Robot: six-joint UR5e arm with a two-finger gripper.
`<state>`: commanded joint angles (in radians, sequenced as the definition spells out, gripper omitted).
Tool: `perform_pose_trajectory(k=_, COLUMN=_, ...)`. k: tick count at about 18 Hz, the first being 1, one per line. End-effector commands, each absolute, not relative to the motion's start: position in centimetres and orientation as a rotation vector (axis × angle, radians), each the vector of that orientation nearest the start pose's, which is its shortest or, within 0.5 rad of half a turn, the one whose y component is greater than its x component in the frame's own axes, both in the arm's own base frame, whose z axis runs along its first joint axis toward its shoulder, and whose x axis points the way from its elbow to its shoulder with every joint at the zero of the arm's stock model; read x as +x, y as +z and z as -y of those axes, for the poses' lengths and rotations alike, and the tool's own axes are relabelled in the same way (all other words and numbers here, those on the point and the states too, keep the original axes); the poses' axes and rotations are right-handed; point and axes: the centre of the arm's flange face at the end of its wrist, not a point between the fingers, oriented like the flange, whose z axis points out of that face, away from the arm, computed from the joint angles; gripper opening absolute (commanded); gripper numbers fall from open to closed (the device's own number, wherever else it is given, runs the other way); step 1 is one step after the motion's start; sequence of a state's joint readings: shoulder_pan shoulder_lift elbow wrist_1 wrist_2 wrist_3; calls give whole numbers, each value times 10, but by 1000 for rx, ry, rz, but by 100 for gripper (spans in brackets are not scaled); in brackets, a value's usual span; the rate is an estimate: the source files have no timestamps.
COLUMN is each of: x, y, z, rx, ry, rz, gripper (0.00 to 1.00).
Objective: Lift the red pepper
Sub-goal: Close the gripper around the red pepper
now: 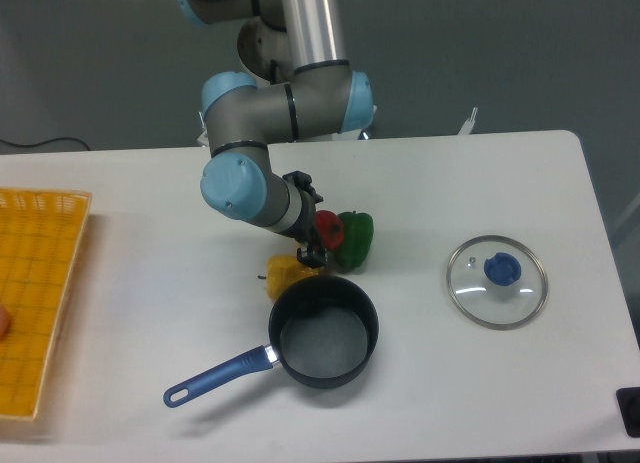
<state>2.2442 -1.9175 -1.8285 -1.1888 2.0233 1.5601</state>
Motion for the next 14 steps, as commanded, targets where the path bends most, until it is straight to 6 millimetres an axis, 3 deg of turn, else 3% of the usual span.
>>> perform_pose_trajectory(k=4, x=-270, y=228, z=-482, rx=2351, ry=0, rz=1193, gripper=99)
perform_pose_trajectory(k=7, x=-272, y=225, z=-484, rx=2370, ry=-10, rz=1146, gripper=74)
perform_pose_trajectory(k=11, x=-274, y=225, z=-486, rx=2385, ry=-18, rz=1111, gripper=61)
perform_pose_trajectory(k=14, x=-274, y=226, z=-486, rx=2383, ry=-14, rz=1113, gripper=60)
